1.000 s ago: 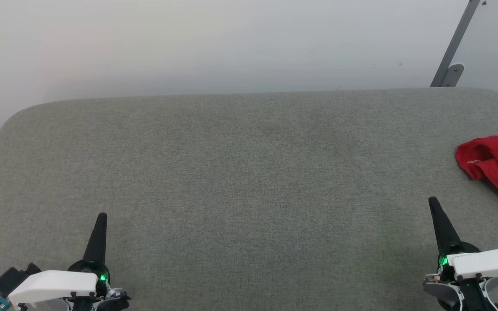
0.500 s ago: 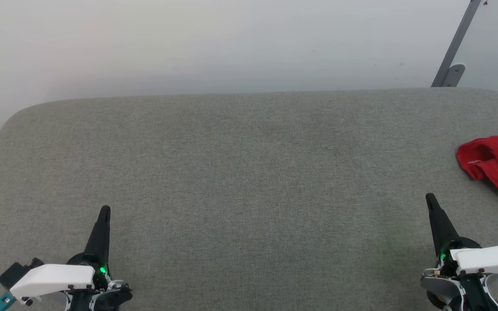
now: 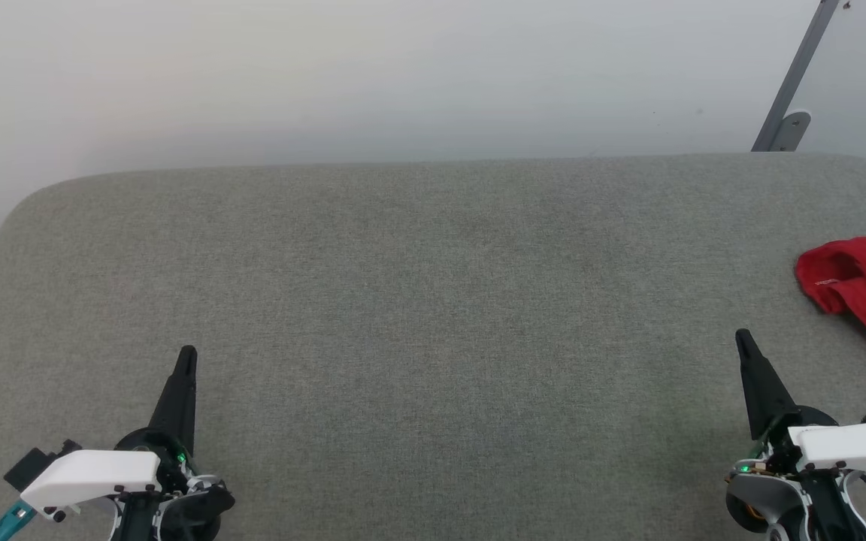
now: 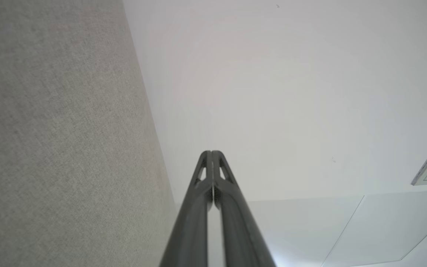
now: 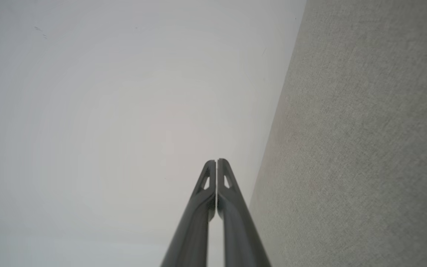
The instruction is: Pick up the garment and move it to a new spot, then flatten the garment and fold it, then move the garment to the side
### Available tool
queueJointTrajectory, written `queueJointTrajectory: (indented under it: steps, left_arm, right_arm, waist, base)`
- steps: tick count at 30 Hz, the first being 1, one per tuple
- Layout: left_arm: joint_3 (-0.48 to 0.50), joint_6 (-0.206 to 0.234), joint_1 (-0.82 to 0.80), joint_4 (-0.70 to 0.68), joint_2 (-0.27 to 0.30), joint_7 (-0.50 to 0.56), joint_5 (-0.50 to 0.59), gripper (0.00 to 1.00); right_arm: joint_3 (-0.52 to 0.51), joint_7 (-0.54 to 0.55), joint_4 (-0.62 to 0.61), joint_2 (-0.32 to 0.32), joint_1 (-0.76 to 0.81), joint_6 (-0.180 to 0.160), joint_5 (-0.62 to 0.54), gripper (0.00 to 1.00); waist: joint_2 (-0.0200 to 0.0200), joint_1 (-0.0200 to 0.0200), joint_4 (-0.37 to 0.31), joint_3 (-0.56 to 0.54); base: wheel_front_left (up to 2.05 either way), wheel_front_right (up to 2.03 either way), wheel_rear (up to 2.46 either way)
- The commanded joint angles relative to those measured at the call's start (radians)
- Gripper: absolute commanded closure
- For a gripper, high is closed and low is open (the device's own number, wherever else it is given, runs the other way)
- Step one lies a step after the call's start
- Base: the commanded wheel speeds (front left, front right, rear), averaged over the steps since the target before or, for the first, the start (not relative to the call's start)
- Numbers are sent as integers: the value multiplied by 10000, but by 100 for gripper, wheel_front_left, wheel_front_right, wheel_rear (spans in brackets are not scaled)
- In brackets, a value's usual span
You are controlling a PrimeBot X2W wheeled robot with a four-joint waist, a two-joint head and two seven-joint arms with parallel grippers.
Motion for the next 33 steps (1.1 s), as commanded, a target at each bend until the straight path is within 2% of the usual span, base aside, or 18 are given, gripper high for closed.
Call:
queueJointTrajectory:
  steps: [1, 33]
  left_arm:
    - [43, -54, -137, 30, -36, 75, -253, 100]
    - [75, -56, -205, 57, -75, 161, -384, 100]
  right_arm:
    - [-18, 71, 53, 57, -167, 0, 179, 100]
    - [-89, 188, 83, 126, -163, 0, 343, 100]
  waist:
    - [0, 0, 3, 1]
    - [0, 0, 11, 3]
  base:
    - [0, 0, 0]
    - [0, 0, 0]
